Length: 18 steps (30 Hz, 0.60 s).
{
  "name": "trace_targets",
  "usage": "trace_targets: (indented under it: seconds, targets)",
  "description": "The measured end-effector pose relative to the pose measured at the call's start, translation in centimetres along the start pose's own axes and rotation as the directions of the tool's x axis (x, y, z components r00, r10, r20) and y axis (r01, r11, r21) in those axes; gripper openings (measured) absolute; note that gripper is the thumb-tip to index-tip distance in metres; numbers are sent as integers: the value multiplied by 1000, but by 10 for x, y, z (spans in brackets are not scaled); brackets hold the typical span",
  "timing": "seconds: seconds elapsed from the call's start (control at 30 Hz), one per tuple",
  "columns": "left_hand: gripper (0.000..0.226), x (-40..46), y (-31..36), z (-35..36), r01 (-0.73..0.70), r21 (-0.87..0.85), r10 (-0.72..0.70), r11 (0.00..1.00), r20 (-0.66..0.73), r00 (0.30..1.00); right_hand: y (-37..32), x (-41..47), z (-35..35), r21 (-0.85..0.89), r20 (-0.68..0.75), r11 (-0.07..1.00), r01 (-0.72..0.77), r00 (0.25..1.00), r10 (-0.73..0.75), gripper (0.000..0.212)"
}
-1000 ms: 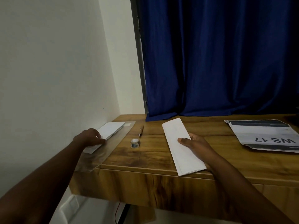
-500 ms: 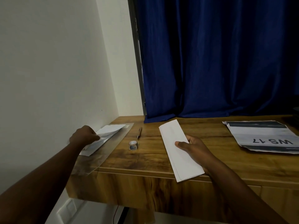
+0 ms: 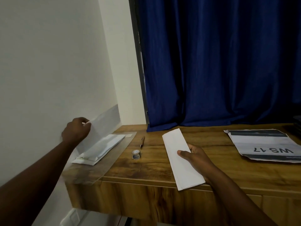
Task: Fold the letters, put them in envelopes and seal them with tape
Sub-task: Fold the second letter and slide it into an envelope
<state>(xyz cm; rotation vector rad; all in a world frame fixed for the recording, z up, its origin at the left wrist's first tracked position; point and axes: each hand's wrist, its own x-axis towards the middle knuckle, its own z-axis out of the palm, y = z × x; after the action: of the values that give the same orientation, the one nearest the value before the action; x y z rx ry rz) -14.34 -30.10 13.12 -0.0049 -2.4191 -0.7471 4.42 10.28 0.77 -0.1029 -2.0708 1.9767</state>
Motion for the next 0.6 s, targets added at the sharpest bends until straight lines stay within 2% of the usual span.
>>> trace_targets:
  seconds: [0.1,0.17,0.23,0.3,0.37,0.47,0.6]
  targets:
    - [18,-1,29,-29,-84,-174,70,981,-85,994,-3,-1,1,-64,-40,997,50,998,-53,61]
    - [16,-7,54,-45,-153,-343,112,927,-137,984,-7,-5,1,-108,-46,989,104,993,-109,74]
    - [15,-16,81,-58,-176,-507,95,844,-182,979,-9,-11,1,-140,-35,981,134,989,-140,64]
    - [15,-30,108,-63,-158,-679,50,717,-175,983,-10,-16,2,-166,-24,981,103,994,-109,37]
    - [16,-51,133,-62,-99,-825,12,556,-112,994,-14,-26,4,-100,-31,994,48,998,-51,24]
    - [24,-92,163,-46,32,-948,1,315,34,999,-27,-45,4,3,-49,1000,-20,999,20,13]
    - [27,-154,199,-6,308,-949,27,67,310,950,-42,-76,-4,123,12,992,-25,1000,24,38]
